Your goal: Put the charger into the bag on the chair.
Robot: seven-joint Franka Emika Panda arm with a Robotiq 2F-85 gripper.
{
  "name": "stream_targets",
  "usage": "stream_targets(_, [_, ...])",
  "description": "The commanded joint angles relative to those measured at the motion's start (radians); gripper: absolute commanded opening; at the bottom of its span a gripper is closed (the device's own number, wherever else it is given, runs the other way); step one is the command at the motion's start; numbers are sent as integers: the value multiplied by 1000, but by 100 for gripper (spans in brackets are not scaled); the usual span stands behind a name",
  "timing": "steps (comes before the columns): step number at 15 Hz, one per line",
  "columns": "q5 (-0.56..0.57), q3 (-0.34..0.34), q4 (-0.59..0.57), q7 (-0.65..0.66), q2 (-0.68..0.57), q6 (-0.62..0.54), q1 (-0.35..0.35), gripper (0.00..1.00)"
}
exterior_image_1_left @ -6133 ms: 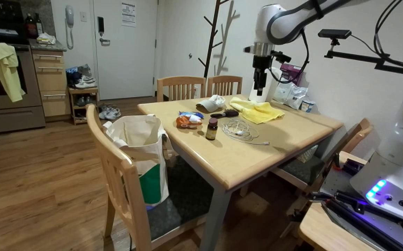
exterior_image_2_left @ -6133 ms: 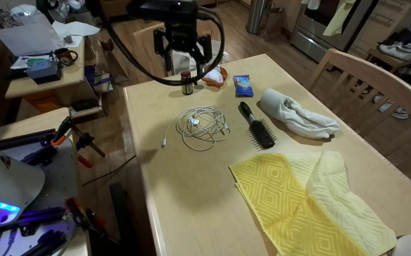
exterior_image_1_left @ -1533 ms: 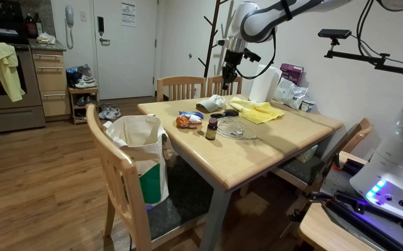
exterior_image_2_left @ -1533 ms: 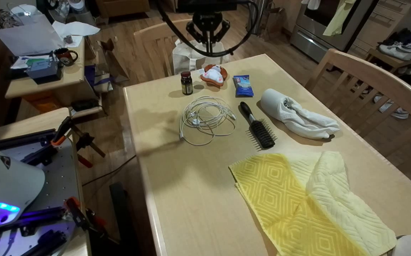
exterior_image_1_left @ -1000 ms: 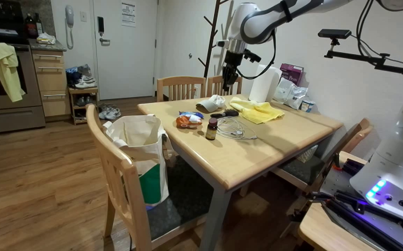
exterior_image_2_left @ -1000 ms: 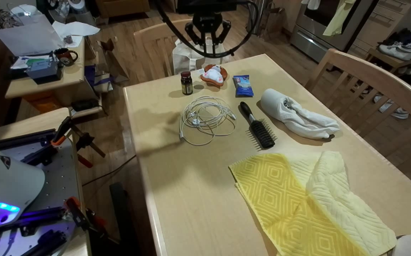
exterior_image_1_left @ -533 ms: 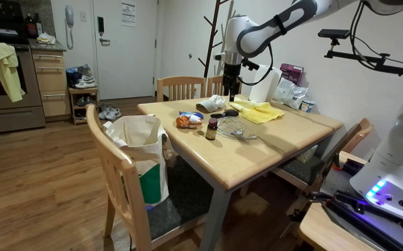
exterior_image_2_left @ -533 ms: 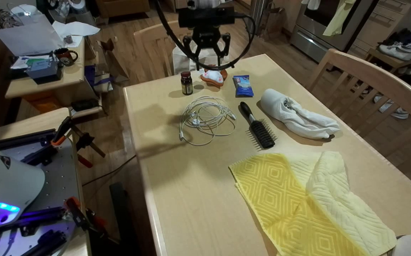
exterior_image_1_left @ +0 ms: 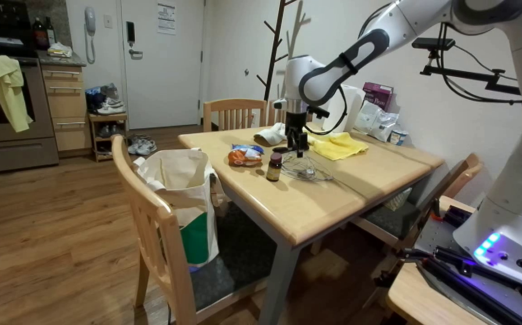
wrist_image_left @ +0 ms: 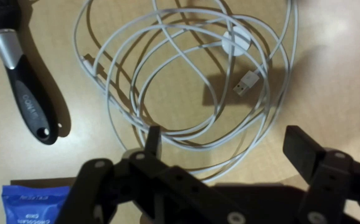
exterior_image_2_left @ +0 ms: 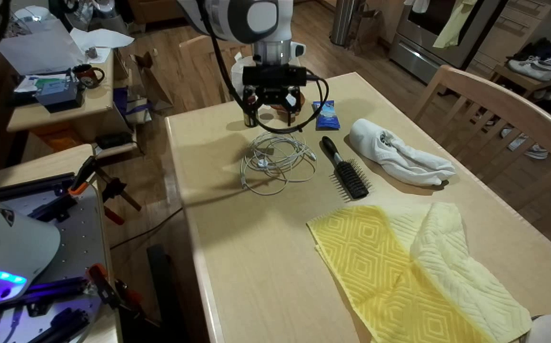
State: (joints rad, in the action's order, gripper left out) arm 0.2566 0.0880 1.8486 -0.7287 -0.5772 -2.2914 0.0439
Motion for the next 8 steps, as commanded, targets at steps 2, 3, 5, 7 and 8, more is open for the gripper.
stream_targets(2, [1, -2, 57, 77, -34, -40, -2, 100])
stream_targets(3, [-19, 7, 73, 99, -38, -63, -12, 100])
stream_targets(5, [-66, 27, 89, 137, -41, -89, -25, 100])
stream_targets(7, [-94, 31, 109, 191, -48, -98, -21, 100])
stream_targets(8, [-110, 36, 118, 207, -50, -100, -24, 100])
